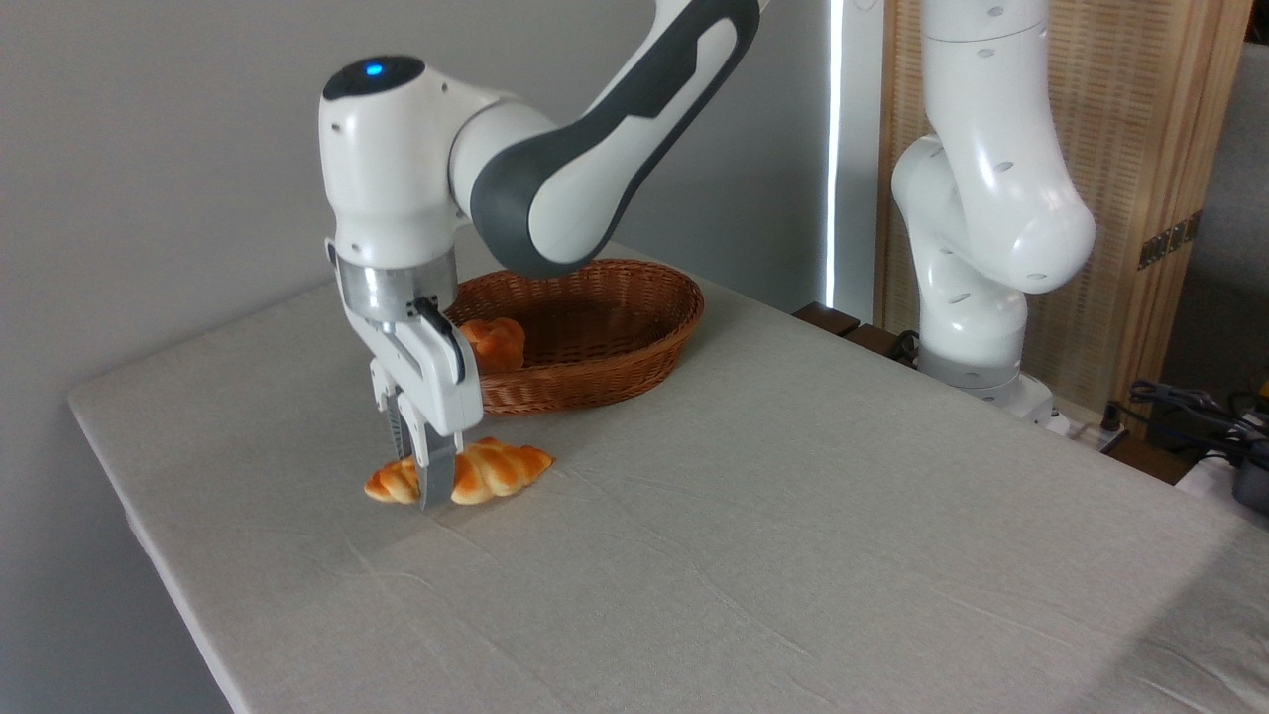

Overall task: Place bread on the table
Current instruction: 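Carry the braided roll out of the basket and lower it onto the tablecloth, then open the gripper and raise it away from the roll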

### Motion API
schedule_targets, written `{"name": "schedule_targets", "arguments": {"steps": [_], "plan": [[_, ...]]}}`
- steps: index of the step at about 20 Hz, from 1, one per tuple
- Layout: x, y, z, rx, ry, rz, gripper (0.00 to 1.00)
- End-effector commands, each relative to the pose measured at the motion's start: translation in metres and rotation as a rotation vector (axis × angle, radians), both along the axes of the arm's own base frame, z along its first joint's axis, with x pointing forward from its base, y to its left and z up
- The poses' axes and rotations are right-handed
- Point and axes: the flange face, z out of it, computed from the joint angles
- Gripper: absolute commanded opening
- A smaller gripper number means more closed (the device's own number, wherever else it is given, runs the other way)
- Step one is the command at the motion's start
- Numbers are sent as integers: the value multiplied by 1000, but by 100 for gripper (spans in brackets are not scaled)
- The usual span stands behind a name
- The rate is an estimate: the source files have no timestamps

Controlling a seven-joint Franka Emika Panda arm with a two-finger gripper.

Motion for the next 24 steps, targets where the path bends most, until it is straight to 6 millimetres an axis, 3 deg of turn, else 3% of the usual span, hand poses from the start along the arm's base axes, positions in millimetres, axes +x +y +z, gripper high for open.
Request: {"name": "schedule_targets", "arguments": {"steps": [1, 3, 10, 14, 17, 22, 24], "plan": [[8, 15, 7, -20, -11, 44, 100], [9, 22, 7, -20, -10, 54, 100], [6, 14, 6, -23, 3, 49, 100], [8, 21, 18, -29, -17, 58, 100], [14, 41, 51, -37, -15, 85, 100], [15, 91, 130, -40, 92, 132, 100], [6, 113, 158, -38, 113, 153, 100]]}}
